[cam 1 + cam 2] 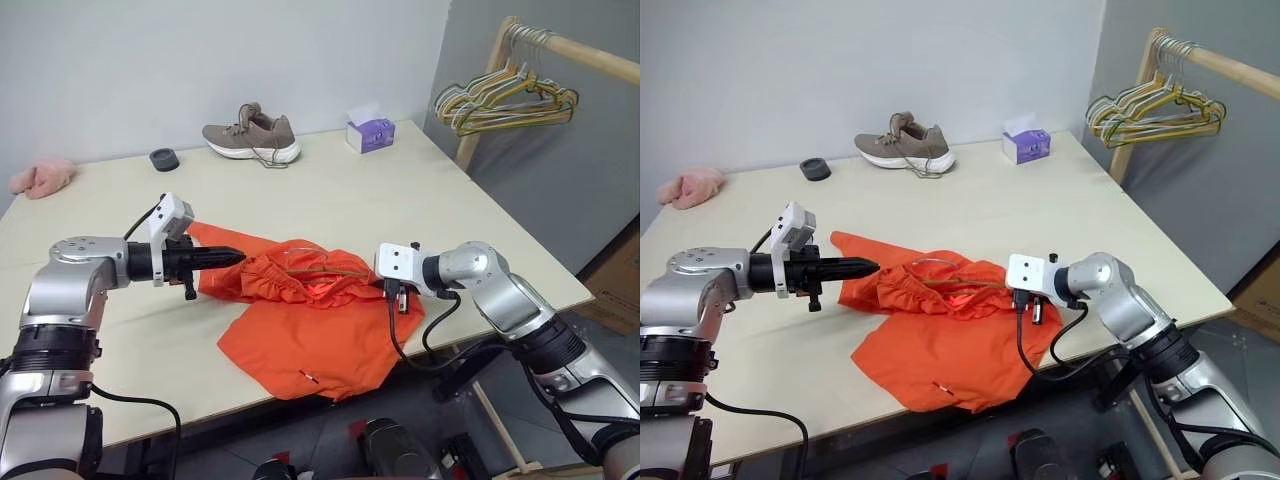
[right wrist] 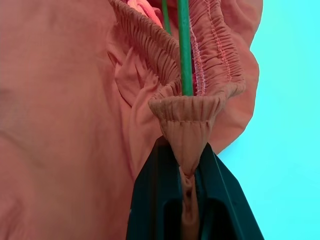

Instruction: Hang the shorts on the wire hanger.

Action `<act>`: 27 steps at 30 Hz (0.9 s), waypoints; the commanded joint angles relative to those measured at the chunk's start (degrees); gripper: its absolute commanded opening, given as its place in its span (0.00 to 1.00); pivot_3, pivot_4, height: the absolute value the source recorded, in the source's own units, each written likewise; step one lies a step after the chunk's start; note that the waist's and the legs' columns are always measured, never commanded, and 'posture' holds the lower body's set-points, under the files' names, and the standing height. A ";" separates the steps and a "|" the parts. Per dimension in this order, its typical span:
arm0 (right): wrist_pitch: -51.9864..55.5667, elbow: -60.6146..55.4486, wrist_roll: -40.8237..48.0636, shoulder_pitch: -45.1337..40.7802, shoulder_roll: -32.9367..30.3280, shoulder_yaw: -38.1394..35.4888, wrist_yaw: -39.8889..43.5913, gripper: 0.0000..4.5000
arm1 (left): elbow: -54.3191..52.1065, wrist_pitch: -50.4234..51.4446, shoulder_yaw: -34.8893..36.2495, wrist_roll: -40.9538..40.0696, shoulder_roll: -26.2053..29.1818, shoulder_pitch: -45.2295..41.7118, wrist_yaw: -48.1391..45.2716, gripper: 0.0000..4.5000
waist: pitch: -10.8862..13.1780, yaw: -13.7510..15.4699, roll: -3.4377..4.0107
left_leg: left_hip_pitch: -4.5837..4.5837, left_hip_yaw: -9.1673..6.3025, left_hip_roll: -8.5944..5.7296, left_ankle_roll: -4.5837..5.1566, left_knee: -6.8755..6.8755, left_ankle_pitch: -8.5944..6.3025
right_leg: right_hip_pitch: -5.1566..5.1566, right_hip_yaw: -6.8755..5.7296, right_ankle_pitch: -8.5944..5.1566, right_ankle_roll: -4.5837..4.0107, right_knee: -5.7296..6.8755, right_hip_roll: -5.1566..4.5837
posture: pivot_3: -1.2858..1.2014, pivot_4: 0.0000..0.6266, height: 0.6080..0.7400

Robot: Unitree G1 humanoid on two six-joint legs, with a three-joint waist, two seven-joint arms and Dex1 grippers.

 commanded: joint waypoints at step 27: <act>40.45 -17.28 19.10 17.59 -6.69 -38.17 -17.10 0.00 | -21.70 0.67 -1.08 -6.83 -9.06 5.69 7.24 0.99 | -0.10 1.84 0.14 | -0.04 0.10 -0.08 0.00 0.28 -0.02 | 0.18 0.08 0.05 0.11 -0.12 -0.04 | 0.38 0.06 1.00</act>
